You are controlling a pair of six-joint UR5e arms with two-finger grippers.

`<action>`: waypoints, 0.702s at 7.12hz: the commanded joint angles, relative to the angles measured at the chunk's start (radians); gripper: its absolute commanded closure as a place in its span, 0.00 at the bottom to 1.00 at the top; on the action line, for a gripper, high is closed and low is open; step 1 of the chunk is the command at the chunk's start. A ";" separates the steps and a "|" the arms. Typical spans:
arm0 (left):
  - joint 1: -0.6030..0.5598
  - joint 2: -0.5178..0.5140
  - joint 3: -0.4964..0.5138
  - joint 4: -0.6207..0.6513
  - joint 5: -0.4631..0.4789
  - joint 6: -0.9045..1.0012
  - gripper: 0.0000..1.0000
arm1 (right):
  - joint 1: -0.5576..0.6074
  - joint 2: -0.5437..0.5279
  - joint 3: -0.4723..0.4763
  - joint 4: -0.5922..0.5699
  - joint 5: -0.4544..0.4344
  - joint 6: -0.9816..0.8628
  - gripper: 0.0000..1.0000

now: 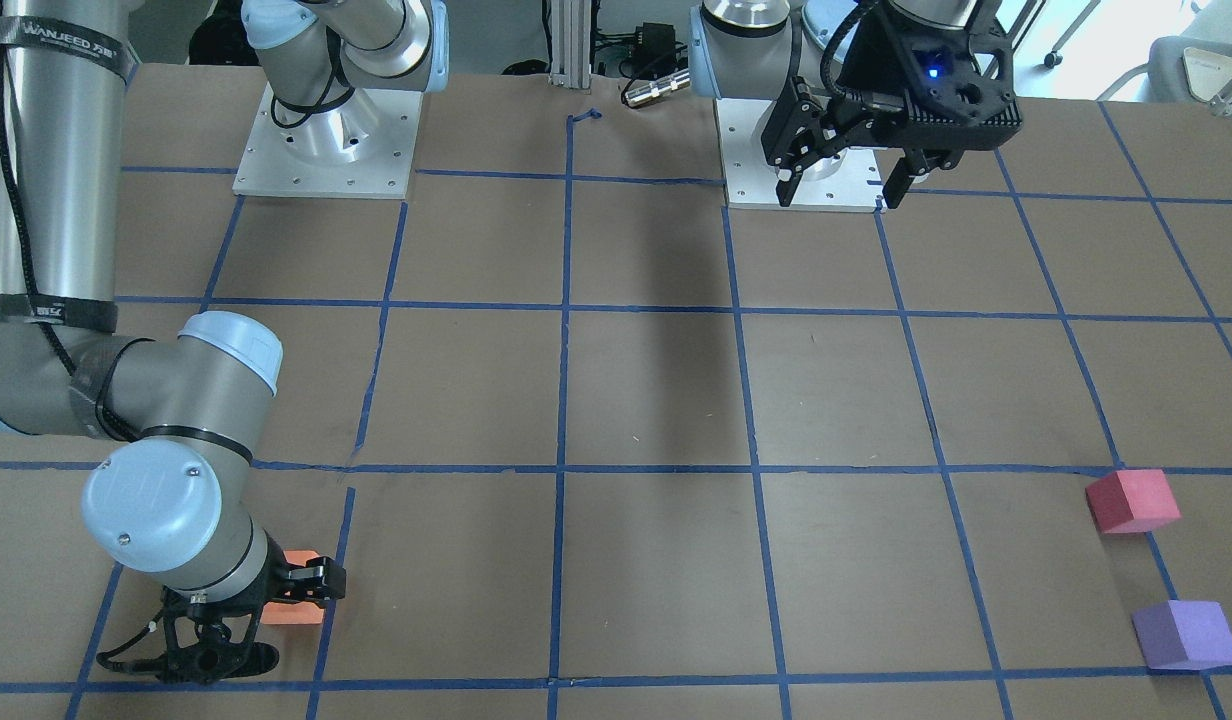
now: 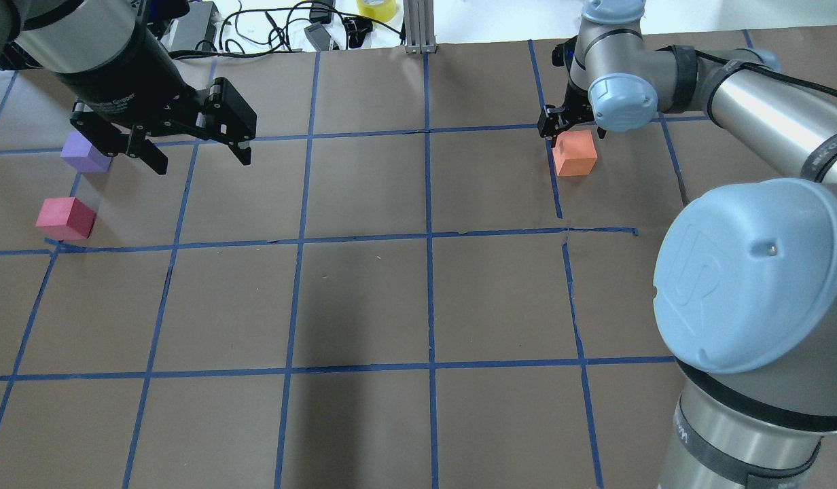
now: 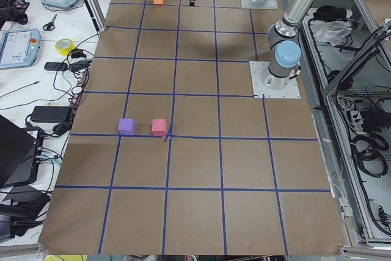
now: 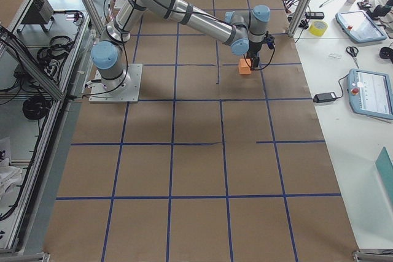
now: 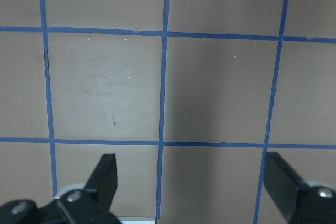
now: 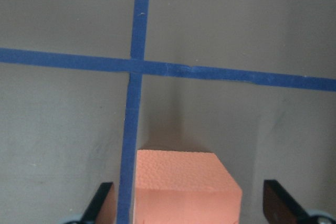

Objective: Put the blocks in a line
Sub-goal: 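Lower the right gripper onto the orange cube and close it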

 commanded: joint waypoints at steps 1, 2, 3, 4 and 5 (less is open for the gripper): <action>-0.001 -0.002 -0.001 0.008 0.000 0.000 0.00 | 0.001 0.002 0.022 0.003 -0.001 0.003 0.37; -0.001 0.000 -0.001 0.008 0.000 0.000 0.00 | 0.001 -0.001 0.029 0.000 -0.001 0.004 0.60; -0.001 0.000 -0.001 0.008 0.000 0.000 0.00 | 0.001 -0.008 0.023 0.000 -0.001 0.007 0.72; 0.001 0.000 -0.001 0.008 0.004 0.000 0.00 | 0.005 -0.011 0.015 0.002 -0.001 0.007 0.83; 0.001 0.002 -0.002 0.008 0.004 0.000 0.00 | 0.013 -0.019 0.015 -0.001 -0.001 0.008 0.88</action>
